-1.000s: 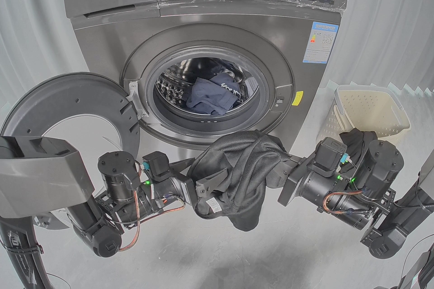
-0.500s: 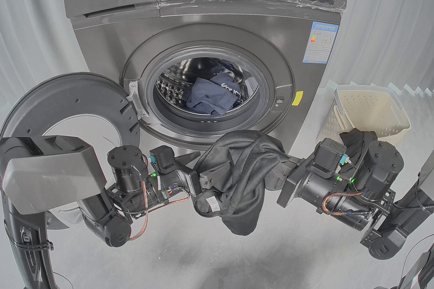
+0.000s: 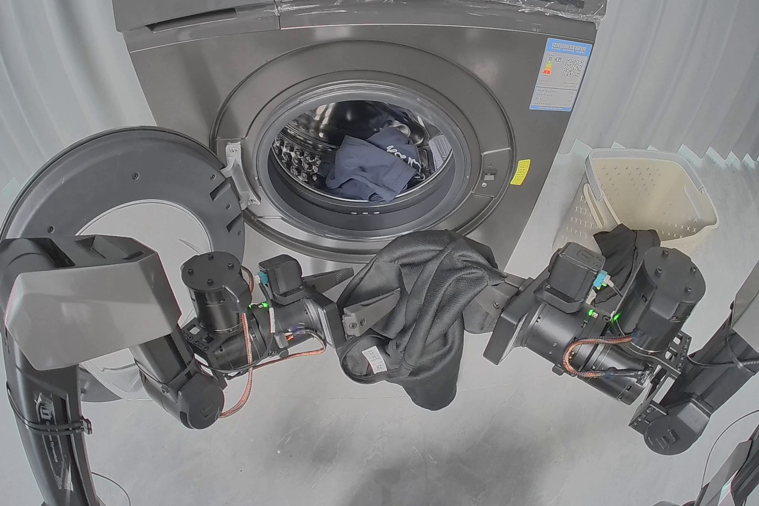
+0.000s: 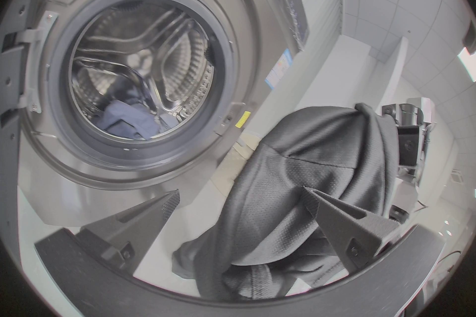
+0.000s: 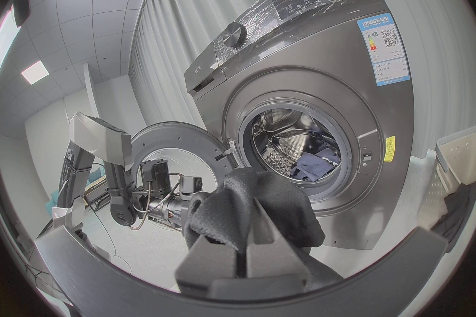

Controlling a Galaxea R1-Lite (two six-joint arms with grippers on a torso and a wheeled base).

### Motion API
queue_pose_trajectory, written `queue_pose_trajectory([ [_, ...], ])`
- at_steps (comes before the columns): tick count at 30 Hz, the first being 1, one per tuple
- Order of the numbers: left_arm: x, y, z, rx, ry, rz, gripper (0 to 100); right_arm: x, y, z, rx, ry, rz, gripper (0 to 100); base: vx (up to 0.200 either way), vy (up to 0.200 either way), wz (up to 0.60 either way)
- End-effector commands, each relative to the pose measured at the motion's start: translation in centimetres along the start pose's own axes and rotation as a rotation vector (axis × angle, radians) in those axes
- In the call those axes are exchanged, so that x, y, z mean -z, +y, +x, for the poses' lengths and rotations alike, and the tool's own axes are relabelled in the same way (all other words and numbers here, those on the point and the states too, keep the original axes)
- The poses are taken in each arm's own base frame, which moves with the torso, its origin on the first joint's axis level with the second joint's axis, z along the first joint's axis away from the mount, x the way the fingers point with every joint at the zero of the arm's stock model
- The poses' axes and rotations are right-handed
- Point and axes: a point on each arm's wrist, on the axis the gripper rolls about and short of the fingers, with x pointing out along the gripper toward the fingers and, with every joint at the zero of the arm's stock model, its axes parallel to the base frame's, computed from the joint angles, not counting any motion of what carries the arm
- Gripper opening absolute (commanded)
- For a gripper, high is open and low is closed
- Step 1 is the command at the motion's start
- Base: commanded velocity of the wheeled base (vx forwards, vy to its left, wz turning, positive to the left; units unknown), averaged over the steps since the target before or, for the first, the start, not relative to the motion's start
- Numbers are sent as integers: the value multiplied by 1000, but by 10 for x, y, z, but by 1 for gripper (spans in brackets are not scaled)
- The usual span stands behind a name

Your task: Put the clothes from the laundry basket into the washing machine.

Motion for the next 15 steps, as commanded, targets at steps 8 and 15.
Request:
queue_pose_trajectory([
  [8, 4, -4, 2, 92, 37, -10, 100, 2, 0, 1, -2, 5, 1, 0, 0, 0, 0],
  [15, 7, -5, 1, 79, 44, -15, 0, 2, 0, 1, -2, 5, 1, 0, 0, 0, 0],
])
